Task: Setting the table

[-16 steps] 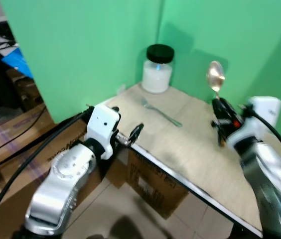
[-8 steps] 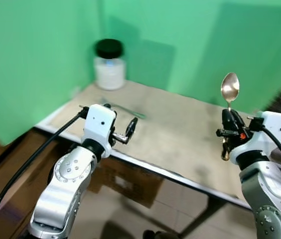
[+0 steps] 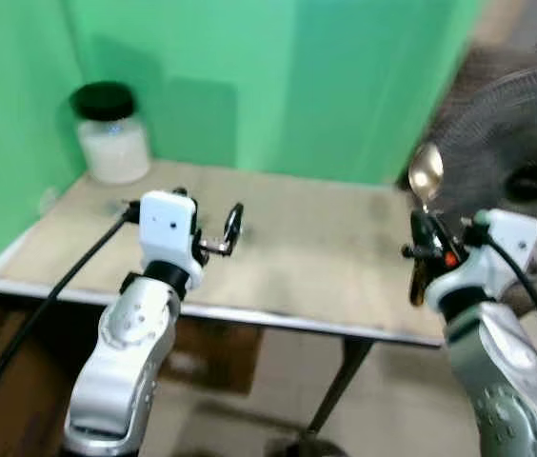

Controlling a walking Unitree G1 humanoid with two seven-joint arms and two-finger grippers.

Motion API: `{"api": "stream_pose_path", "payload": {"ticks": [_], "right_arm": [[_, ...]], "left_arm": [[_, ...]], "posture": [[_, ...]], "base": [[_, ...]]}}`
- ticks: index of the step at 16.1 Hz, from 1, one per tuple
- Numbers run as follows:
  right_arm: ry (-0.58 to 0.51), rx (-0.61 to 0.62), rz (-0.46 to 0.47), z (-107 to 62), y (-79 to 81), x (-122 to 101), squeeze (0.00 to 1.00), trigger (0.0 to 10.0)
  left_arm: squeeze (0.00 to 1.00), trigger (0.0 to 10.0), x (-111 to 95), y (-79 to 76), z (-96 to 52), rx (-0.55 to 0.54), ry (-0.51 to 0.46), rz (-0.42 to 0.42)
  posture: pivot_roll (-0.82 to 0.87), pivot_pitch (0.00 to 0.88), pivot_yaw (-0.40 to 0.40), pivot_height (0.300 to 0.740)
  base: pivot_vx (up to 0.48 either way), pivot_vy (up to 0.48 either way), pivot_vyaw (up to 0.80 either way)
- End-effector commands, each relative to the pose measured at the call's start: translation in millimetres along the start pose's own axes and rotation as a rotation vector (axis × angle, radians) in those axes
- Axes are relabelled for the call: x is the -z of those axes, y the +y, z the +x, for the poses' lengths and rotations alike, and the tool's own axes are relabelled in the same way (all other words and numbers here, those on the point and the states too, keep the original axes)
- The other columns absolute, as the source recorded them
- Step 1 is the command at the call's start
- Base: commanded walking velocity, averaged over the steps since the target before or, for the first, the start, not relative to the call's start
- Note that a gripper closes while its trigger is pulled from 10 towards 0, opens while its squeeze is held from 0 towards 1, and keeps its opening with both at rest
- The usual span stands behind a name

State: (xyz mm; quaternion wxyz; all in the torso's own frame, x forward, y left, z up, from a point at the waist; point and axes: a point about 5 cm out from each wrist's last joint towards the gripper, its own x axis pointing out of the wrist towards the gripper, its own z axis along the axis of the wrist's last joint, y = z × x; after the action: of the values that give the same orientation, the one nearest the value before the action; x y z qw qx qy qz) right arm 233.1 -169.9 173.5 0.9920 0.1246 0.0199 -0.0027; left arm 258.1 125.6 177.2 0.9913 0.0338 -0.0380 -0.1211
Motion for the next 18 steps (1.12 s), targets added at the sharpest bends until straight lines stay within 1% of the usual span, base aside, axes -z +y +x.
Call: {"api": "stream_pose_path", "payload": {"ticks": [1, 2, 3, 4, 5, 6, 7, 8, 9, 10, 11, 13, 14, 16, 18], "right_arm": [[-0.014, 0.007, 0.008, 0.8, -1.8, -5, 0.0, 10.0], [-0.044, 0.038, -0.009, 1.9, -5.0, -8, 0.0, 10.0], [-0.093, 0.083, -0.062, 3.4, -8.7, -12, 0.0, 10.0], [-0.067, 0.074, -0.064, 4.9, -9.0, -9, 0.0, 10.0], [-0.019, 0.014, -0.039, 4.0, -7.0, -6, 0.0, 10.0], [0.001, -0.003, -0.038, 2.9, -7.5, -5, 0.0, 10.0], [0.007, 0.0, -0.047, 2.8, -8.7, -4, 0.0, 10.0], [0.026, 0.008, -0.076, 4.3, -10.7, -1, 0.0, 10.0], [0.035, 0.015, -0.105, 6.6, -10.1, 0, 0.0, 10.0], [0.036, 0.015, -0.115, 6.3, -9.5, 0, 0.0, 10.0], [0.036, 0.016, -0.119, 5.9, -9.4, 0, 0.0, 10.0], [0.043, 0.027, -0.121, 1.5, -11.4, -1, 0.0, 10.0], [0.043, 0.04, -0.123, 1.5, -12.8, -2, 0.0, 10.0], [0.04, 0.034, -0.126, 2.2, -12.6, -4, 0.0, 10.0], [0.046, 0.036, -0.14, 1.5, -13.2, -6, 0.0, 10.0]], "left_arm": [[0.0, 10.0, 3, -0.9, 0.4, -0.012, 0.015, 0.009], [0.0, 10.0, 6, -1.0, 0.6, 0.004, 0.042, 0.008], [0.0, 10.0, 6, -1.1, 1.1, 0.028, 0.058, 0.011], [0.0, 10.0, 6, 0.9, 2.4, 0.037, 0.056, 0.032], [0.0, 10.0, 6, 2.2, 3.1, 0.053, 0.054, 0.069], [0.0, 10.0, 7, 2.5, 2.9, 0.065, 0.057, 0.078], [0.0, 10.0, 7, 3.2, 2.8, 0.064, 0.057, 0.085], [0.0, 10.0, 7, 4.9, 2.9, 0.057, 0.06, 0.091], [0.0, 10.0, 9, 7.4, 2.2, 0.032, 0.067, 0.069], [0.0, 10.0, 10, 7.2, 1.5, 0.037, 0.073, 0.059], [0.0, 10.0, 10, 7.2, 1.1, 0.039, 0.075, 0.061], [0.0, 10.0, 9, 2.9, 2.4, 0.081, 0.069, 0.072], [0.0, 10.0, 9, 4.5, 4.1, 0.058, 0.067, 0.064], [0.0, 10.0, 7, 2.2, 7.7, 0.073, 0.061, 0.042], [0.0, 10.0, 6, 2.4, 8.5, 0.074, 0.058, 0.049]], "posture": [[0.03, 0.0, -0.072, 0.74], [0.03, 0.0, -0.072, 0.74], [0.03, 0.0, -0.072, 0.74], [0.03, 0.0, -0.067, 0.74], [0.03, 0.0, -0.07, 0.74], [0.02, 0.0, -0.077, 0.74], [0.02, 0.0, -0.087, 0.74], [0.02, 0.0, -0.101, 0.74], [0.01, 0.0, -0.102, 0.74], [0.0, 0.0, -0.089, 0.74], [0.0, 0.0, -0.087, 0.74], [-0.01, 0.0, -0.082, 0.74], [-0.01, 0.0, -0.075, 0.74], [-0.02, 0.0, -0.069, 0.74], [-0.02, 0.0, -0.069, 0.74]], "base": [[0.0, 0.0, -0.8], [0.0, 0.0, -0.8], [0.0, 0.0, -0.8], [0.0, 0.0, -0.8], [0.0, 0.0, -0.8], [0.0, 0.0, -0.8], [0.0, 0.0, -0.8], [0.0, 0.0, -0.8], [0.0, 0.0, -0.8], [0.0, 0.0, -0.8], [0.0, 0.0, -0.8], [0.0, 0.0, -0.8], [0.0, 0.0, -0.8], [0.0, 0.0, -0.8], [0.0, 0.0, -0.8]]}}
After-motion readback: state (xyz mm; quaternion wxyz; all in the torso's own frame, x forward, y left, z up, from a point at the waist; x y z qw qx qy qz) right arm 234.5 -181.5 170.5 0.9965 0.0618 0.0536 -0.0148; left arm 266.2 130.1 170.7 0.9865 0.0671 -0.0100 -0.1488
